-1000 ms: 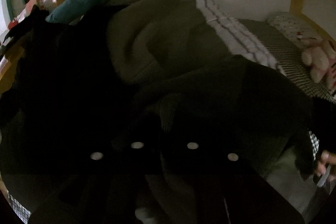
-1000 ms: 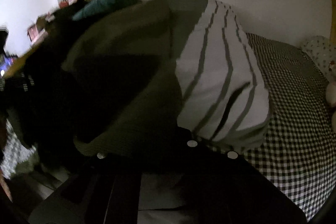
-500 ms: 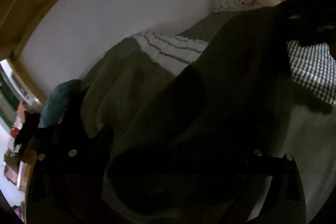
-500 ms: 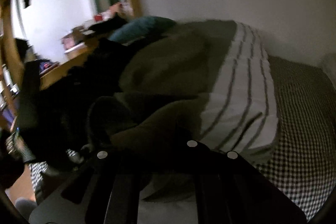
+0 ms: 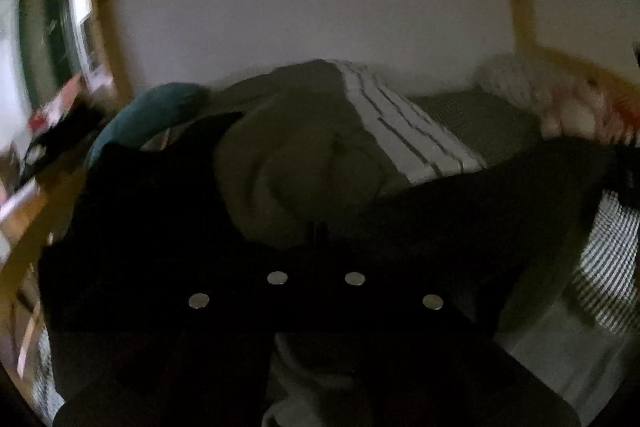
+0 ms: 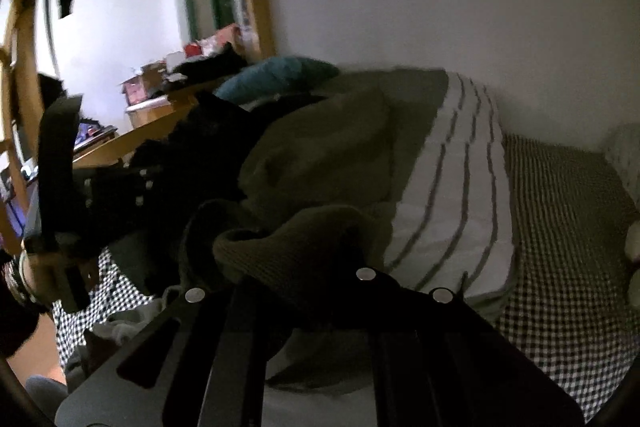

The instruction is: Fold large clothes

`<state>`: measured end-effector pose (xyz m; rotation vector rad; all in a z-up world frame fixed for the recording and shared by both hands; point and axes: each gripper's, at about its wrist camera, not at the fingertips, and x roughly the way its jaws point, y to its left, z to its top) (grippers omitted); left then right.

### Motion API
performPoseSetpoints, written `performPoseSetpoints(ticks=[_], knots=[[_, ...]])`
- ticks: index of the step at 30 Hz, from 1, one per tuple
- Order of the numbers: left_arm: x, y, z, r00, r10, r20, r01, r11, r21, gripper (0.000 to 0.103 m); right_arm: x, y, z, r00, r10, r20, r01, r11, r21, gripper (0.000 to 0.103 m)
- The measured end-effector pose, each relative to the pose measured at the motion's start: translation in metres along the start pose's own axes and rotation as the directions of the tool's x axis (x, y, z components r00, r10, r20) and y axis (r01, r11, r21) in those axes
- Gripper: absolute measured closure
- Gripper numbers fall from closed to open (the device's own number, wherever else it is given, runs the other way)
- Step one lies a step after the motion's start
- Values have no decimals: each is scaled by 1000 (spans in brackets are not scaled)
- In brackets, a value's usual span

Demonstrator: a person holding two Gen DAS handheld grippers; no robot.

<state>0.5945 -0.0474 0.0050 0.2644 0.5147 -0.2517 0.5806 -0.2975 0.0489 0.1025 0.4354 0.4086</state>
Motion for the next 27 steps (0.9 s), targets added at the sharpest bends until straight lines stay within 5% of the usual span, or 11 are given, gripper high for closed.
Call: performPoseSetpoints(ticks=[2,4,6,7,11,13,15,16,17,20,27], knots=[[-13,-5,-4,993,-114,-9,114,993,17,103,-6,13,2,1000,9,4,-9,1000,-21,96],[-27,-31,-19,975,-220,-28,222,966,131,100,-9,23,6,1000,22,4,-22,999,-44,96],[-26,-49,-32,985,-168,-33,171,956,239,65,-13,28,11,1000,31,3,-30,998,-64,96],[-27,-57,-39,990,-138,-21,138,952,274,19,-16,30,13,999,39,2,-39,997,-69,96],[-41,-73,-40,986,-65,151,14,949,316,9,-31,36,10,996,89,-17,-90,988,-124,96],[-40,-78,-29,977,-143,160,85,943,322,7,-37,40,6,995,98,-32,-101,982,-159,96],[-27,-85,-24,973,-226,49,196,918,344,7,-40,40,3,993,110,-36,-114,979,-169,96],[-20,-87,-23,972,-234,17,213,913,347,34,-43,39,2,993,111,-29,-114,980,-165,96],[-16,-87,-24,976,-218,-4,206,915,348,90,-44,36,2,994,106,-26,-109,982,-156,96],[-18,-77,-26,974,-225,-14,220,936,275,93,-41,31,-1,996,83,-30,-86,985,-149,96],[-60,-62,-27,992,-119,43,105,964,244,84,-45,39,5,999,50,15,-47,991,-124,96]])
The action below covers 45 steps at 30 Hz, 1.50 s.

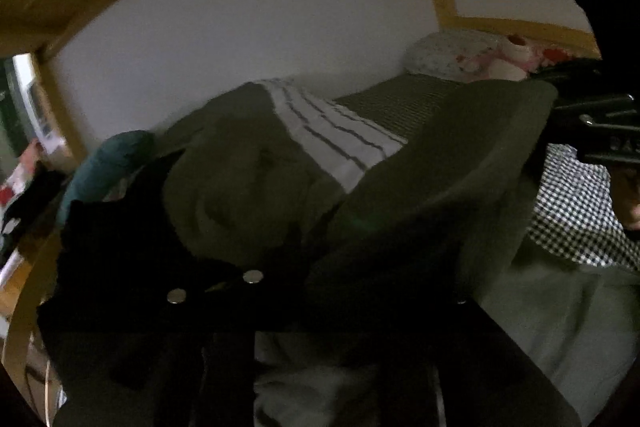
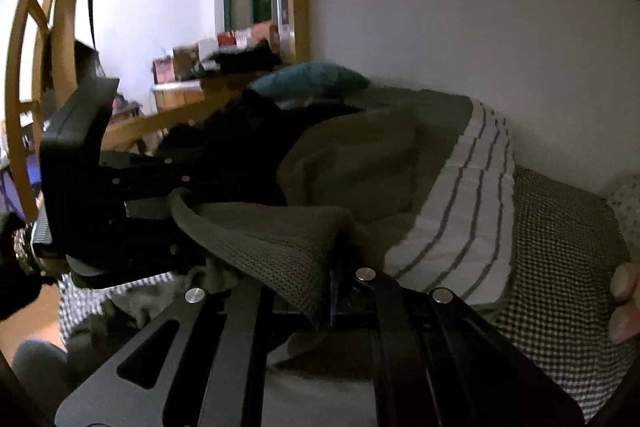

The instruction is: Fold large clothes

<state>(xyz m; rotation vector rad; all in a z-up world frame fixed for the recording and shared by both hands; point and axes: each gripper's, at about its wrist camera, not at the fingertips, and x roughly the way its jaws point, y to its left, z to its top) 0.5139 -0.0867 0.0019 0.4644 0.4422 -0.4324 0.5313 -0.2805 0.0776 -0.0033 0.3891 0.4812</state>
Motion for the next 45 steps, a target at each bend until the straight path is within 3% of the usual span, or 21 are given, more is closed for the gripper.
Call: performPoseSetpoints(ticks=[3,8,13,18,21,23,24,25,27,29,30,31,33,35,37,39,41,43,45], knots=[[-33,-2,-10,1000,23,16,-21,997,-78,84,-19,26,-12,999,-21,44,24,998,-64,96],[-81,-41,-69,997,74,14,-71,987,-144,84,-63,81,-83,998,-43,49,50,988,-145,96],[-97,-82,-143,992,13,-123,-49,955,-294,84,-82,112,-158,996,-67,-61,58,988,-141,96],[-82,-107,-191,961,-55,-271,-49,930,-363,83,-72,120,-204,979,-72,-191,44,988,-146,95],[-69,-104,-214,924,-118,-363,-57,898,-436,76,-56,127,-226,950,-102,-296,42,978,-203,92],[-73,-103,-218,917,-143,-373,-50,885,-463,74,-46,129,-234,926,-99,-364,22,977,-210,77],[-81,-101,-216,921,-142,-363,-49,881,-470,73,-49,130,-236,920,-80,-383,5,981,-193,63],[-90,-98,-212,927,-140,-349,-46,878,-476,72,-58,130,-233,926,-34,-377,-31,986,-163,37],[-112,-90,-199,947,-124,-297,-40,871,-490,65,-86,128,-224,956,33,-292,-69,991,-117,3],[-136,-72,-179,971,-108,-211,-22,846,-532,32,-111,116,-208,971,84,-224,-101,993,-65,3],[-143,-66,-173,978,-85,-188,-32,839,-543,26,-116,108,-202,972,86,-217,-96,995,-37,3],[-150,-56,-163,985,-56,-163,-46,827,-561,12,-122,95,-194,977,71,-200,-73,997,-3,3],[-167,-35,-146,996,-80,-48,32,776,-630,7,-121,73,-179,985,48,-168,-36,997,75,3],[-172,-25,-129,987,-158,-5,116,751,-650,7,-112,48,-163,990,36,-138,-10,983,184,3],[-185,-18,-110,988,-141,60,146,737,-661,7,-103,33,-148,995,0,-103,26,968,250,3],[-194,-12,-98,997,-29,73,70,759,-647,6,-76,26,-132,986,-69,-154,109,956,274,3],[-168,-7,-92,993,115,-19,-103,787,-608,6,-38,29,-127,972,-66,-225,122,961,248,3],[-122,-5,-100,972,198,-128,-236,804,-546,6,5,43,-135,934,-92,-346,161,971,174,3],[-49,-4,-123,928,201,-315,-336,816,-470,6,44,60,-154,884,-124,-452,174,982,71,3]])
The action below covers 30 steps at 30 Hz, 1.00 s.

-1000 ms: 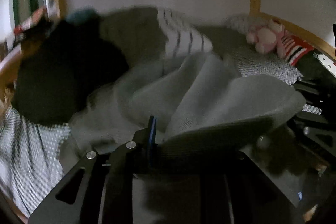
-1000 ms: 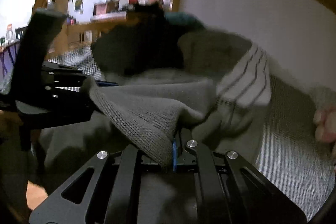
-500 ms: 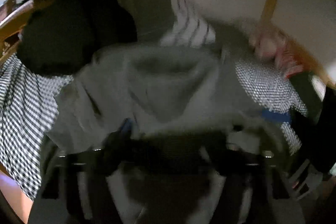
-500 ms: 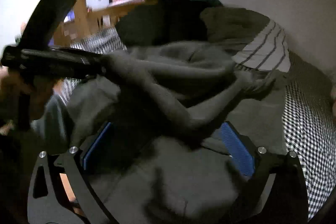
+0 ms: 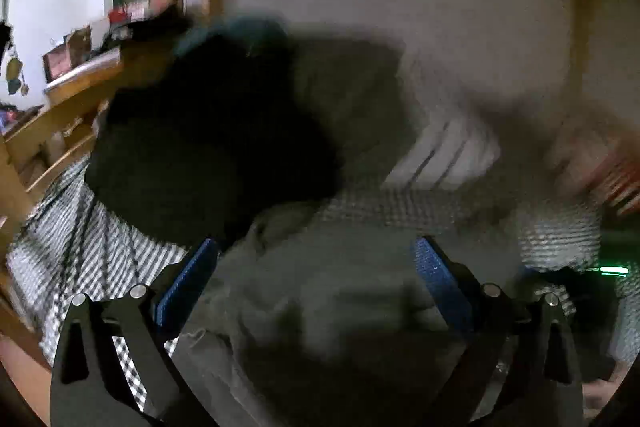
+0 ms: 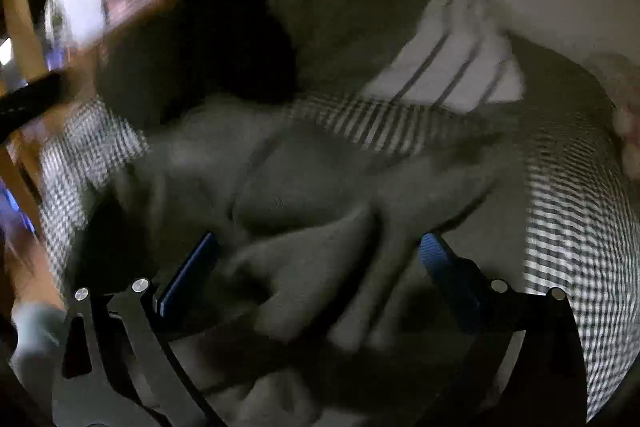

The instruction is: Fold large clothes

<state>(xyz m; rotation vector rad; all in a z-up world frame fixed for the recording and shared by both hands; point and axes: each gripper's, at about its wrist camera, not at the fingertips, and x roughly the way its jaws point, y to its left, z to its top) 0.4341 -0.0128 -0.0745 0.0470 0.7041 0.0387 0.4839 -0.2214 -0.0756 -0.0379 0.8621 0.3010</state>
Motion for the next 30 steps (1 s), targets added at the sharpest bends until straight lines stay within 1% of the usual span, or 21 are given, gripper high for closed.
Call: performPoseSetpoints(ticks=[1,2,3,4,5,7,8,9,11,12,14,15,16,19,20,21,23,24,26,28,30], knots=[[32,-4,-7,997,11,-82,-11,1000,3,6,26,8,-6,993,-86,-79,82,995,-54,3],[57,-4,-16,990,19,-139,-20,1000,-8,6,44,10,-16,978,-165,-127,155,984,-87,3],[82,-3,-28,983,35,-180,-39,999,-21,6,56,6,-24,973,-185,-140,172,980,-96,3],[100,-2,-39,976,73,-207,-78,997,-17,6,57,-5,-32,987,-128,-100,124,991,-42,3],[111,-3,-49,972,103,-209,-103,995,12,5,54,-12,-35,990,-100,-96,100,995,-5,3],[113,-11,-59,977,153,-151,-142,986,86,5,38,-8,-33,986,-140,-93,140,990,-5,4],[111,-14,-61,977,169,-132,-157,983,99,5,29,-4,-31,987,-143,-79,144,990,8,4],[110,-16,-63,977,179,-117,-166,980,107,5,15,-1,-29,993,-107,-39,108,994,25,4],[110,-14,-63,979,165,-118,-155,984,92,5,-2,14,-32,1000,-26,-2,26,1000,4,4],[110,-15,-64,979,165,-116,-155,984,92,5,-1,28,-37,1000,-15,-28,13,998,-60,4],[109,-13,-64,980,168,-111,-158,983,96,5,18,44,-56,992,-90,-85,76,985,-156,4],[109,-14,-66,980,167,-111,-156,983,98,5,26,42,-69,990,-109,-90,93,982,-165,4],[110,-11,-64,980,167,-111,-157,983,99,5,24,31,-77,996,-70,-59,63,993,-103,4],[109,-11,-63,980,168,-106,-158,982,99,5,12,17,-80,995,-50,-92,47,998,-42,4],[106,-10,-66,980,170,-105,-160,982,98,5,1,16,-79,995,-55,-86,53,998,-26,5],[106,-11,-68,980,173,-101,-164,982,99,5,-6,19,-78,997,-45,-65,43,999,-22,5],[105,-11,-68,980,175,-96,-166,981,100,5,-19,31,-78,999,13,-36,-14,999,-42,5],[105,-11,-68,980,175,-94,-165,981,100,5,-15,39,-80,999,11,-51,-15,997,-70,5],[105,-11,-67,980,174,-96,-165,981,100,5,8,49,-92,992,-75,-99,61,989,-134,3],[105,-12,-67,978,181,-104,-170,980,103,5,13,42,-103,997,-49,-56,42,993,-111,3],[99,-13,-62,977,168,-132,-151,980,128,6,10,38,-105,997,-55,-60,47,991,-122,3]])
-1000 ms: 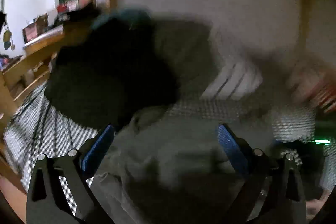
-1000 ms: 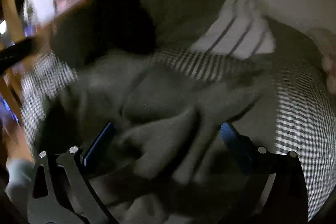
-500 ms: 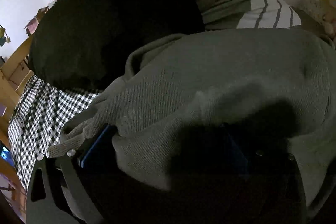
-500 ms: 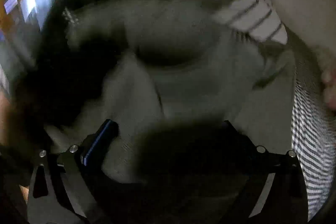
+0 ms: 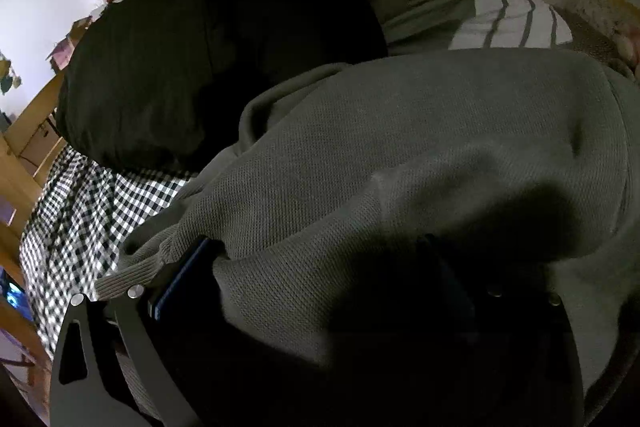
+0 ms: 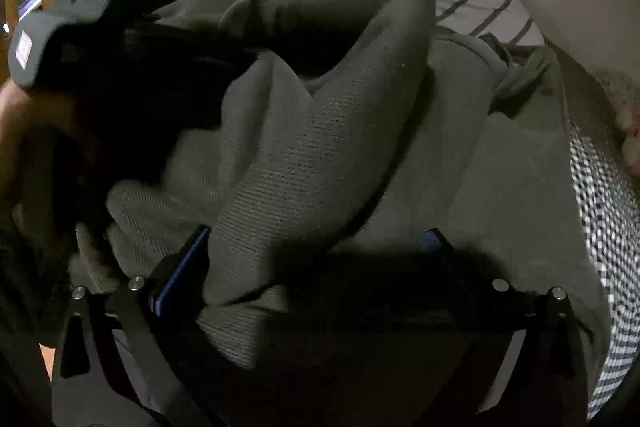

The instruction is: Fold large clothes

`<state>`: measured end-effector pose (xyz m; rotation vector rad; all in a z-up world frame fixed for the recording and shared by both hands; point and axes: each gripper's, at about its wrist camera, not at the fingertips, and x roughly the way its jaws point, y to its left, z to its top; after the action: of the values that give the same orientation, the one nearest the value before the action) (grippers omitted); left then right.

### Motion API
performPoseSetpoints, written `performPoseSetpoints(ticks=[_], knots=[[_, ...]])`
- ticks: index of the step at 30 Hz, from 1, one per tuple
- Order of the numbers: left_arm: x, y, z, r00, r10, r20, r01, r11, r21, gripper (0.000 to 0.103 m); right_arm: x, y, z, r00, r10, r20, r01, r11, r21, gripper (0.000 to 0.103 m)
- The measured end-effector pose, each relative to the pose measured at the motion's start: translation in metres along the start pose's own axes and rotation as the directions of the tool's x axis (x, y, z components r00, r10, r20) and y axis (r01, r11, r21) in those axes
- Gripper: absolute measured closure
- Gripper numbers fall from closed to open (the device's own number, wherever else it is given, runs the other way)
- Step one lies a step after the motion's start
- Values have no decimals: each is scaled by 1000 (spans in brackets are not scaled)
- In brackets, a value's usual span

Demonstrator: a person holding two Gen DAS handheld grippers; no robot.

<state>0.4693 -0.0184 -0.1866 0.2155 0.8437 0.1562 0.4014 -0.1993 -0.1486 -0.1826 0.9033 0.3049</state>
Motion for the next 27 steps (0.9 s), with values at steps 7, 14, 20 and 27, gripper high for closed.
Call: performPoseSetpoints(ticks=[7,14,20,27], knots=[[-46,13,-30,997,-77,9,77,994,-72,6,9,-5,6,1000,-2,4,2,1000,11,3],[-22,-6,-57,999,-3,45,3,1000,1,4,5,4,7,1000,-3,-12,4,1000,27,3],[-39,-5,-50,999,-29,25,28,999,35,5,-39,-18,6,995,54,87,-64,992,112,3],[-121,-51,-57,947,-291,136,286,957,56,5,-117,-97,-61,983,-107,152,70,970,233,3]])
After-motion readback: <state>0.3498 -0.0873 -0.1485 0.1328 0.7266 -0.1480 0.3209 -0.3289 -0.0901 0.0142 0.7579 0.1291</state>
